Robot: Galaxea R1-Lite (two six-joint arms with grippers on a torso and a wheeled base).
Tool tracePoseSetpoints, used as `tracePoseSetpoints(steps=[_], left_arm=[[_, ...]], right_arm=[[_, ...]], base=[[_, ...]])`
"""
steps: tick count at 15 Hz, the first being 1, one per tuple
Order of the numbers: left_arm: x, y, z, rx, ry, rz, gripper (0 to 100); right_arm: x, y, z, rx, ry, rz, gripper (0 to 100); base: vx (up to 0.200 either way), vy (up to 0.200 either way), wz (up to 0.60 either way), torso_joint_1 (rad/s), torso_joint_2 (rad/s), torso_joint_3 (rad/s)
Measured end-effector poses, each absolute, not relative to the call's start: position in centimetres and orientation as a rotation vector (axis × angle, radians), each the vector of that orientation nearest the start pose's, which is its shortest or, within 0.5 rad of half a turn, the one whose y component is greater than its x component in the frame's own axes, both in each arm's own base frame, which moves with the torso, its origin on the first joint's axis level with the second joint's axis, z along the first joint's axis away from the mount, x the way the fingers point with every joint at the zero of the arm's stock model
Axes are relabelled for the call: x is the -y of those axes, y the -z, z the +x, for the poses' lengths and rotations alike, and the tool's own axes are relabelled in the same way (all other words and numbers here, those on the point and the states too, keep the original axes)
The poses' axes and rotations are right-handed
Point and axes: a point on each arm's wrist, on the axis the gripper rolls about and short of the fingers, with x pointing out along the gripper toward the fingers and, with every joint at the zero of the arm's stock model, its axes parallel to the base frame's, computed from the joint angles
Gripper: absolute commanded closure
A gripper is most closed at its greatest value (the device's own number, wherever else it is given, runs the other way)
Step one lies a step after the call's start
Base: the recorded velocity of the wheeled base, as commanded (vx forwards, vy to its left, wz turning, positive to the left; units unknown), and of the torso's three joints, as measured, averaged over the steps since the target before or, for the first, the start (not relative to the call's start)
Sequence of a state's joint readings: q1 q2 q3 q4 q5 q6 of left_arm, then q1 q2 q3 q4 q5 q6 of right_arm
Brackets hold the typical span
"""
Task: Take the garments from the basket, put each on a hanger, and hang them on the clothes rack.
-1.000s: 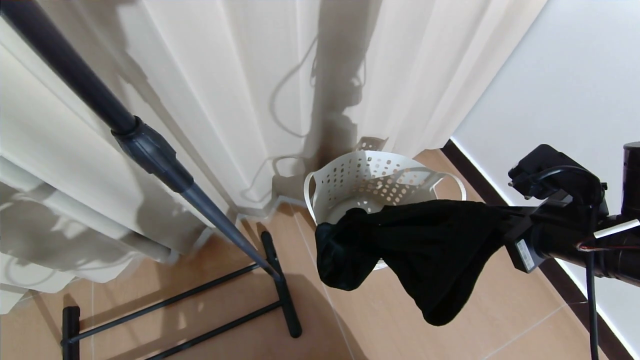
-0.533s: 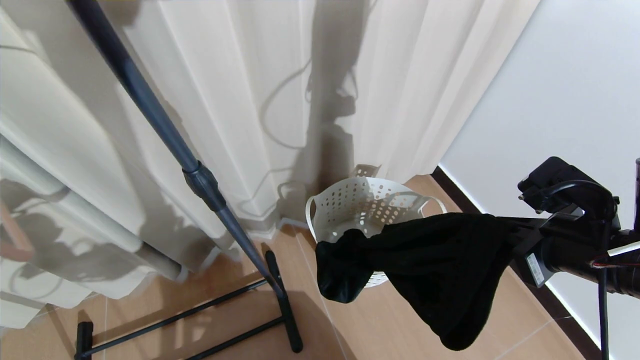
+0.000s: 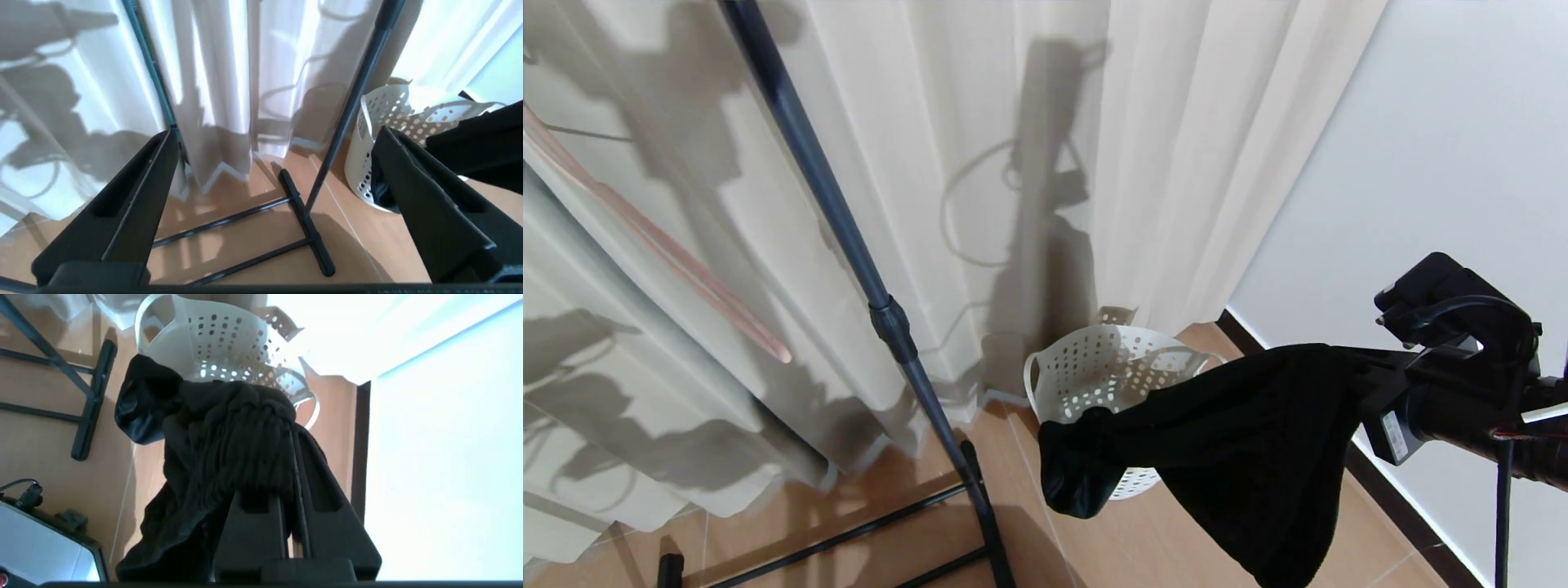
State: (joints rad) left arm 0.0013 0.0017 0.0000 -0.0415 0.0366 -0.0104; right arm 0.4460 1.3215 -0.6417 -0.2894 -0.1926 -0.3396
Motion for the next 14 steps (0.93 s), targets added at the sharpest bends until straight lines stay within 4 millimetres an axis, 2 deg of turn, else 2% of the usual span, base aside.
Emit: tracePoseSetpoints(steps=[7,14], left_arm=[[-0.08,-7.98,-2.28,0.04,-0.038,-0.011,0],[-0.08,-7.99,-2.28,0.041,-0.038,-0.011,0]], right_arm=[[-8.25,-19.63,18.25,-0.338,-0.317,-0.469,100],[-8.11,-19.56,17.95,-0.337,-0.317,-0.468,100]], base=[[0.0,0.0,0.0,0.018,-0.04,0.181],[0.0,0.0,0.0,0.187,-0.46,-0.075]])
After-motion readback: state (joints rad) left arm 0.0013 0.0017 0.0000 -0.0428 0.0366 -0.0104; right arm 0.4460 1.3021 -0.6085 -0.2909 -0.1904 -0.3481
